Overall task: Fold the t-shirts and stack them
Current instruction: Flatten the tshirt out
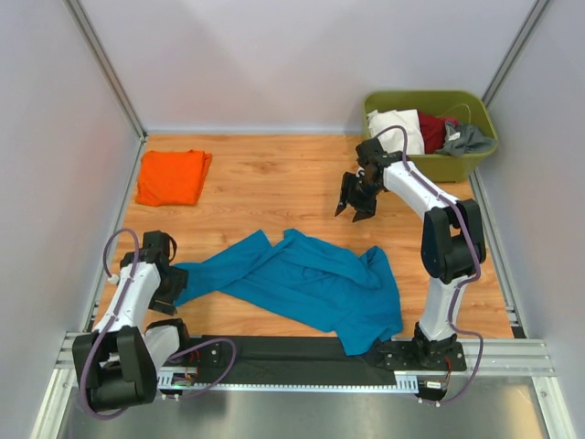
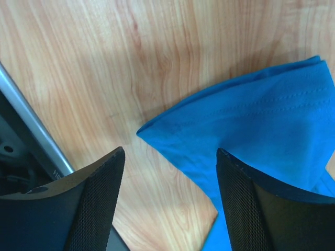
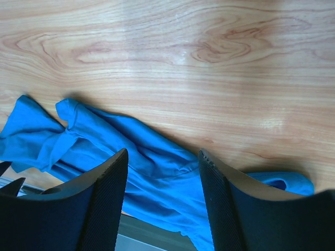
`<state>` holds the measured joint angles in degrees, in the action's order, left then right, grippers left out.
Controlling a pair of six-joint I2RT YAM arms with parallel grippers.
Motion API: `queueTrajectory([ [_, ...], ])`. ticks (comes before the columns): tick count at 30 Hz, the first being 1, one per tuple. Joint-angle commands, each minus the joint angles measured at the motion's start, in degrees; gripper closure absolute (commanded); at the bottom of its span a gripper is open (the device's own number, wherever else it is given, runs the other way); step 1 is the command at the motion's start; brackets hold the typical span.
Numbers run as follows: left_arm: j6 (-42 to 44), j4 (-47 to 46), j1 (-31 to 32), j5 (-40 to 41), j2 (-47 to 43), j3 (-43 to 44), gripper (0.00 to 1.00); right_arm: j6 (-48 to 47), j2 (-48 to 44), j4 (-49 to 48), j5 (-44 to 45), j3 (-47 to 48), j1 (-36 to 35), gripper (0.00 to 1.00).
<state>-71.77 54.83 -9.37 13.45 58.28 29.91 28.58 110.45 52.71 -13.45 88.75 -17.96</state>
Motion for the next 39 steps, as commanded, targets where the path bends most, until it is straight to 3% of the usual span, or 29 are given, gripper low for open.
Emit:
queueTrajectory([
  [1,0.1,-3.2,0.2,2.4,1.7,-0.6,0.24,-0.6,-2.1,-2.3,-2.5,0.7,0.2,0.42],
  [7,0.2,-8.2,0.1,0.3,2.7,-3.6,0.36,-0.6,-1.6,-2.3,-3.2,0.7,1.3,0.42],
  [8,0.5,-9.1,0.1,0.6,2.8,-4.1,0.49,-0.6,-1.3,-2.3,-3.4,0.8,1.5,0.43],
  [11,2.1,-10.3,0.1,1.5,2.4,-4.5,0.69,-0.7,-0.5,-2.1,-3.6,1.7,1.9,0.43],
  [13,3.3,-11.0,0.1,2.1,1.9,-4.2,0.75,-0.5,-0.4,-2.4,-3.7,1.6,1.9,0.44],
  [14,3.6,-11.7,0.1,3.1,1.7,-4.1,0.84,-0.5,-0.4,-2.6,-3.8,1.5,1.9,0.44],
  [17,6.5,-14.2,0.1,3.2,1.3,-2.9,1.0,-0.2,-0.6,-3.6,-3.8,0.6,1.8,0.44],
  [27,21.7,-16.6,0.1,5.1,-0.6,8.1,1.0,2.6,0.4,-6.6,-4.0,-5.2,1.9,0.46],
  [39,27.8,-16.8,0.1,1.1,-3.1,10.2,1.0,5.8,-3.1,-11.0,-3.5,-18.1,-1.6,0.46],
])
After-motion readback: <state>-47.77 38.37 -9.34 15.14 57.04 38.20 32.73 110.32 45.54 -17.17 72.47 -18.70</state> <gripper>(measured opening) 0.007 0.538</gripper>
